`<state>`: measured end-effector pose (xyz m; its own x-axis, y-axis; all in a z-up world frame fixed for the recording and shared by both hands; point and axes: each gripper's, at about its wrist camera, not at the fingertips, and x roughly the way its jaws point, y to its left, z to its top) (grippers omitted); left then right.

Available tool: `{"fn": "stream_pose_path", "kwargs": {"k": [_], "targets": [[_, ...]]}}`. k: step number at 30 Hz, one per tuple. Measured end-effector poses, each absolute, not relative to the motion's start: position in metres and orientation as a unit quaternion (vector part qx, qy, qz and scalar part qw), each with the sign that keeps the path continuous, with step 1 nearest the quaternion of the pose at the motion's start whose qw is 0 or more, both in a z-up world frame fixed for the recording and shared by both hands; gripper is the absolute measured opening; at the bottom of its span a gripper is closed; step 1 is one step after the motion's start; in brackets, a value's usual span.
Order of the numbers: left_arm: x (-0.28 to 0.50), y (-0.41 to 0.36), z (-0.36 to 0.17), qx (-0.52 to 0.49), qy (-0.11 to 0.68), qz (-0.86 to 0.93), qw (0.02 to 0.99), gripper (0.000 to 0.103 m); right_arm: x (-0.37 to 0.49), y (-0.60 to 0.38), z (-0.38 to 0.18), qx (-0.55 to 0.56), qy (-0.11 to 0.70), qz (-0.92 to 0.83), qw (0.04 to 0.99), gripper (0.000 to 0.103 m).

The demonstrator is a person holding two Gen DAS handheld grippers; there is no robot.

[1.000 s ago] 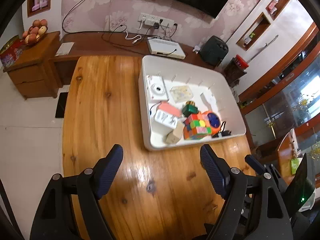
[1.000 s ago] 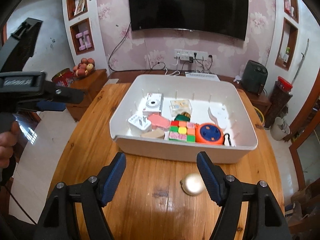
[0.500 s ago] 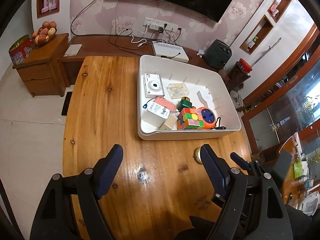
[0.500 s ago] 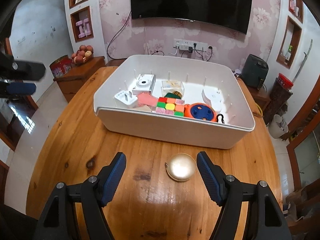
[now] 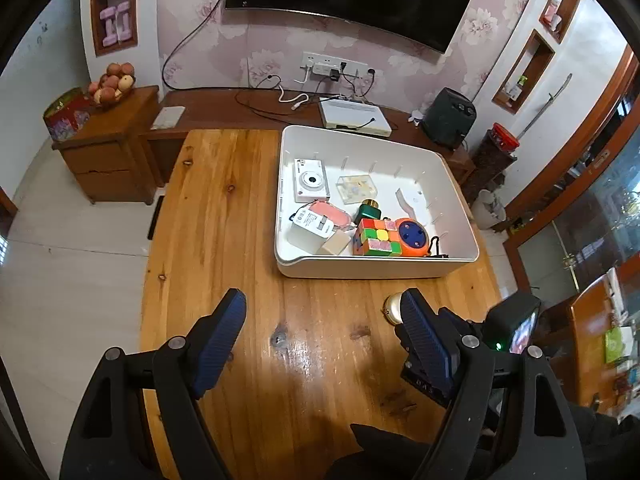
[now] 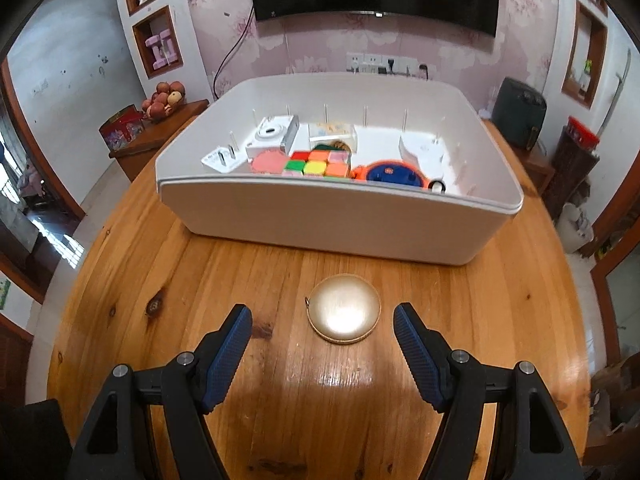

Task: Organize rigid objects
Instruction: 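Lower the right tool onto the round gold compact and close on it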

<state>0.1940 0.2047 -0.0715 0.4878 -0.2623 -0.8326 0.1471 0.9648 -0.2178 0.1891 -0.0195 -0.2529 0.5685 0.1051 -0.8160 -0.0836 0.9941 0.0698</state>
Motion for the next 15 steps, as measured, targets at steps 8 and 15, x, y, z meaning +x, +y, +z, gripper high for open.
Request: {"fn": "stream_pose_path", "kwargs": {"k": [8,15], "targets": [[0.181,0.198,-0.066,-0.044,0.490,-0.088,0.866,0.082,0.200,-0.023,-0.270,0.013,0.476,0.066,0.877,0.074],[0.171,0.200,-0.064,-0.044,0.490,-0.059,0.869,0.082,0.207,-0.024,-0.282,0.005,0.491,0.072,0.868,0.074]]}}
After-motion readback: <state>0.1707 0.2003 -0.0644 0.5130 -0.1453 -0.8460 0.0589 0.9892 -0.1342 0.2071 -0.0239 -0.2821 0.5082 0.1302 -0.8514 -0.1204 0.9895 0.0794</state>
